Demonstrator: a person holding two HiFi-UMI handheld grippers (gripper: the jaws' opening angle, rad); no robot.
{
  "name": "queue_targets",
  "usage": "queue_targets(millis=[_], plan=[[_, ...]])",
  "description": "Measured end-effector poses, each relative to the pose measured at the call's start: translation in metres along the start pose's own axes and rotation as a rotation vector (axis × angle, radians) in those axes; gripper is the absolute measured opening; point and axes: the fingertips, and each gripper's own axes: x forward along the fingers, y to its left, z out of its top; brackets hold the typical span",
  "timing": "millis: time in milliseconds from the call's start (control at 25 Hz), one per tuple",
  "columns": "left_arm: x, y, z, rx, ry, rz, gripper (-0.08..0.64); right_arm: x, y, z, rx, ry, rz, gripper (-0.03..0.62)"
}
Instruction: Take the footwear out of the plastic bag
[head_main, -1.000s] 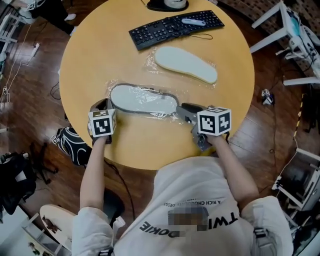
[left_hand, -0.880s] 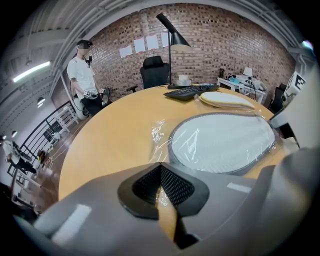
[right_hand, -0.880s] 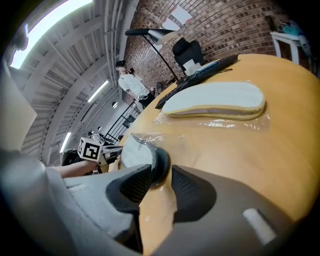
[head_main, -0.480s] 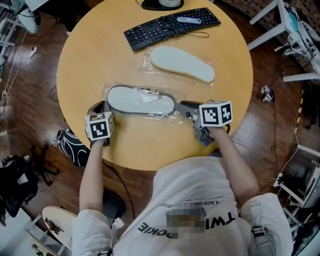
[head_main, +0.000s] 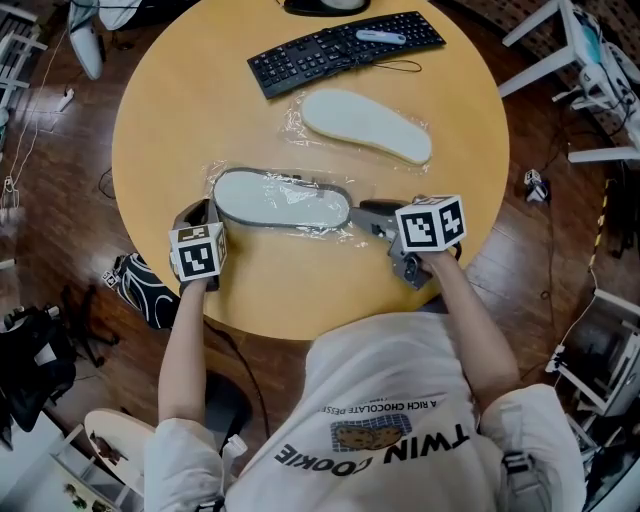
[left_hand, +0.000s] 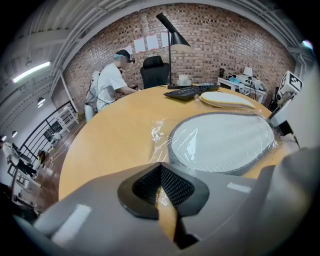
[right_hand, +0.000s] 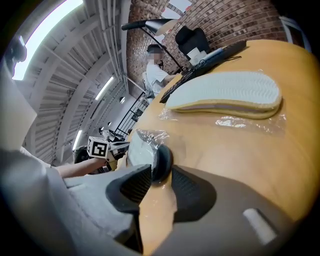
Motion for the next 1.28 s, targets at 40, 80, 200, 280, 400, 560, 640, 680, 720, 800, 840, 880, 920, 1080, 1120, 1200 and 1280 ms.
queue_targets(millis=[40, 80, 200, 280, 400, 560, 640, 680, 720, 800, 840, 880, 920, 1080, 1120, 1200, 1280], plan=[[0.0, 0.0, 0.0, 0.0, 0.0, -0.001, 0.005, 0.002, 0.0, -0.001, -0.003, 0.009, -0.002, 0.115], [0.001, 0.0, 0.0, 0.001, 0.0, -0.001, 0.005, 0.005, 0.0, -0.002, -0.002, 0.013, 0.002, 0.115], [0.001, 0.0, 0.0, 0.0, -0.003, -0.001, 0.005, 0.01, 0.003, 0.0, 0.018, 0.02, 0.014, 0.115], [0.0, 0.0, 0.0, 0.0, -0.006, 0.0, 0.005, 0.012, 0.0, 0.001, 0.027, 0.03, -0.015, 0.116], [-0.002, -0.002, -0.001, 0.006, -0.006, 0.001, 0.005, 0.012, -0.005, 0.003, 0.04, 0.038, -0.054, 0.12], [-0.001, -0.001, -0.002, 0.008, -0.005, -0.003, 0.005, 0.015, -0.005, 0.003, 0.035, 0.068, -0.05, 0.124], [-0.001, -0.001, -0.002, 0.01, -0.005, -0.001, 0.005, 0.016, -0.003, 0.004, 0.046, 0.077, -0.023, 0.124], [-0.002, 0.0, -0.002, 0.009, -0.005, 0.0, 0.005, 0.017, -0.001, 0.004, 0.055, 0.079, -0.005, 0.126], [-0.002, 0.0, -0.002, 0.009, -0.005, 0.0, 0.004, 0.018, 0.001, 0.004, 0.066, 0.08, 0.011, 0.127], [-0.003, 0.0, -0.002, 0.008, -0.004, 0.001, 0.003, 0.019, 0.002, 0.004, 0.084, 0.085, 0.032, 0.128], [-0.003, 0.0, -0.002, 0.008, -0.004, 0.002, 0.003, 0.018, 0.003, 0.004, 0.089, 0.088, 0.041, 0.128], [-0.003, 0.0, -0.002, 0.007, -0.003, 0.003, 0.004, 0.018, 0.004, 0.004, 0.09, 0.09, 0.052, 0.127], [-0.003, 0.0, -0.002, 0.006, -0.003, 0.005, 0.003, 0.018, 0.005, 0.005, 0.09, 0.09, 0.067, 0.127], [-0.003, 0.001, -0.003, 0.002, -0.002, 0.01, 0.003, 0.013, 0.011, 0.011, 0.138, 0.027, 0.172, 0.126], [-0.003, 0.001, -0.003, 0.002, -0.002, 0.01, 0.003, 0.011, 0.013, 0.013, 0.162, 0.007, 0.204, 0.124], [-0.002, 0.001, -0.003, 0.002, -0.002, 0.01, 0.003, 0.01, 0.015, 0.012, 0.194, -0.01, 0.248, 0.123], [-0.001, 0.0, -0.001, 0.002, -0.001, 0.012, 0.003, 0.012, 0.013, 0.01, 0.206, 0.0, 0.249, 0.121]])
